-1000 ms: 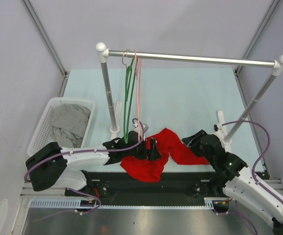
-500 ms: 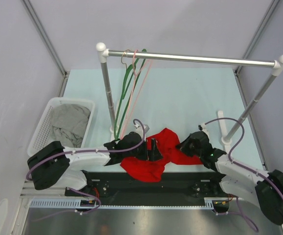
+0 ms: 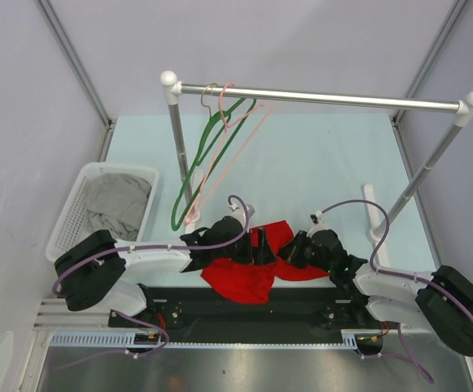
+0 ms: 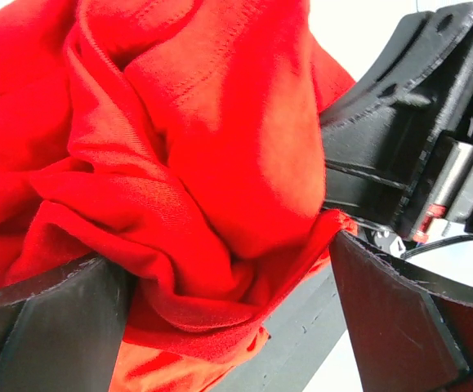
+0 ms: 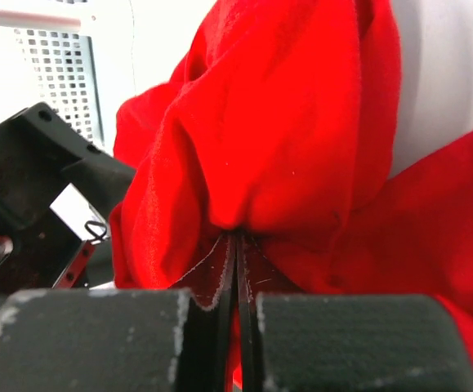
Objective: Remove the t-shirt from the hanger
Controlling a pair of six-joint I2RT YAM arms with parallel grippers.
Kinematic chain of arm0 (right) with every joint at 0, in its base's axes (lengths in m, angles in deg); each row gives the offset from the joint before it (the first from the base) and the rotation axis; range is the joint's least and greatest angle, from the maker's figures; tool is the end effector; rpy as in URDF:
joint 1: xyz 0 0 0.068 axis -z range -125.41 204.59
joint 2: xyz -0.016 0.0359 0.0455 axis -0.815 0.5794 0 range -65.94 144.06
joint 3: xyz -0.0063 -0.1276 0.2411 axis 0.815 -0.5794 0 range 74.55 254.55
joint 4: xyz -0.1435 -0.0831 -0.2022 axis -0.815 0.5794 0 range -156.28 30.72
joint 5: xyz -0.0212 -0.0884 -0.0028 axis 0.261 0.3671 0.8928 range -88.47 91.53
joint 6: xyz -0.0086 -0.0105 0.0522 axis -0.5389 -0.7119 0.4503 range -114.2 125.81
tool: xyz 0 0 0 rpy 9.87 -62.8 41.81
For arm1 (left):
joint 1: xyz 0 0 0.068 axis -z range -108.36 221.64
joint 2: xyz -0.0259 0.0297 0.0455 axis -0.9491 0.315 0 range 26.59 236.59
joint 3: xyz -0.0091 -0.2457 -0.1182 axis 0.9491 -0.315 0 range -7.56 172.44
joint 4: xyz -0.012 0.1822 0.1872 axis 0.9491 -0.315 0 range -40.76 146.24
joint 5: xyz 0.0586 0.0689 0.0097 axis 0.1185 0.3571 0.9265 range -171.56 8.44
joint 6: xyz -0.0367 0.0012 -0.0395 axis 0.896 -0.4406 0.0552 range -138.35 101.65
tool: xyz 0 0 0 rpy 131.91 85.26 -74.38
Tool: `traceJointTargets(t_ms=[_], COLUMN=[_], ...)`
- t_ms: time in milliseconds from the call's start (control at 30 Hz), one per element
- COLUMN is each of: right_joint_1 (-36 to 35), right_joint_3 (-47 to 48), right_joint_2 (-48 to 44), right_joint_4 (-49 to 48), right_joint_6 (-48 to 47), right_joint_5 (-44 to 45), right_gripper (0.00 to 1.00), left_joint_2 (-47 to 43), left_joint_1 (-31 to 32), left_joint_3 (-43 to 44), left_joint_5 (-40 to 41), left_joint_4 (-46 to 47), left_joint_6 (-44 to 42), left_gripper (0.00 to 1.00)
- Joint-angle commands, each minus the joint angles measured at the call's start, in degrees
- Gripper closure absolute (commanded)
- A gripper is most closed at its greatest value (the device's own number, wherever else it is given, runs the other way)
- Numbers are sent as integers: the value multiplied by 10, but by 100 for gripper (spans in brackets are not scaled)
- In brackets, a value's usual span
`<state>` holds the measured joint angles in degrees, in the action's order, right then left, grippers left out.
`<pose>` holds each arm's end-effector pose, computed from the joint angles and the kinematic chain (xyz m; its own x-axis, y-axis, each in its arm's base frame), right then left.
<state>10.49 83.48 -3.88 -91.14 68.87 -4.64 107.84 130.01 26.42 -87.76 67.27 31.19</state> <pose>0.1322 0.1333 0.1349 -0.8316 0.4284 -0.3535 -0.0409 0.5875 0.8082 0.1428 -0.2391 0.1704 -0.8800 -0.0136 -0.4747 0.3429 0.6732 -0.6551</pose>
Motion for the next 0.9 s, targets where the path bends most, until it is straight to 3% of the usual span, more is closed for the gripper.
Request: traceJointTargets(t_ms=[0, 200, 300, 467, 500, 567, 600, 667, 767, 867], right_joint_1=[-9, -10, -13, -17, -18, -20, -21, -25, -27, -29], right_joint_3=[-13, -30, -36, -29, -25, -20, -11, -1, 24, 49], right_joint_2=[-33, -73, -78, -84, -84, -87, -91, -98, -117, -144], right_joint_4=[-32, -1, 3, 22, 26, 50, 60, 104, 185, 268], right_joint_6=[31, 37, 40, 36, 35, 32, 30, 25, 15, 6], right_joint_5=[-29, -21, -20, -24, -24, -15, -10, 11, 47, 86], right_gripper=[100, 100, 100, 100, 100, 100, 100, 100, 99, 90], left_joint_2=[11, 30, 49, 64, 62, 53, 50, 36, 6, -40], left_joint_1=[2, 2, 1, -3, -4, -4, -5, -4, -4, -4], left_joint_3=[23, 38, 50, 47, 44, 40, 37, 35, 24, -7], left_joint_5=[7, -6, -11, -13, -12, -7, -4, 1, 17, 36], left_joint_4=[41, 71, 80, 102, 104, 106, 102, 92, 66, 45], left_joint_6=[12, 14, 14, 21, 21, 16, 16, 14, 10, 11], left_gripper=[0, 0, 9, 42, 55, 70, 84, 100, 100, 100])
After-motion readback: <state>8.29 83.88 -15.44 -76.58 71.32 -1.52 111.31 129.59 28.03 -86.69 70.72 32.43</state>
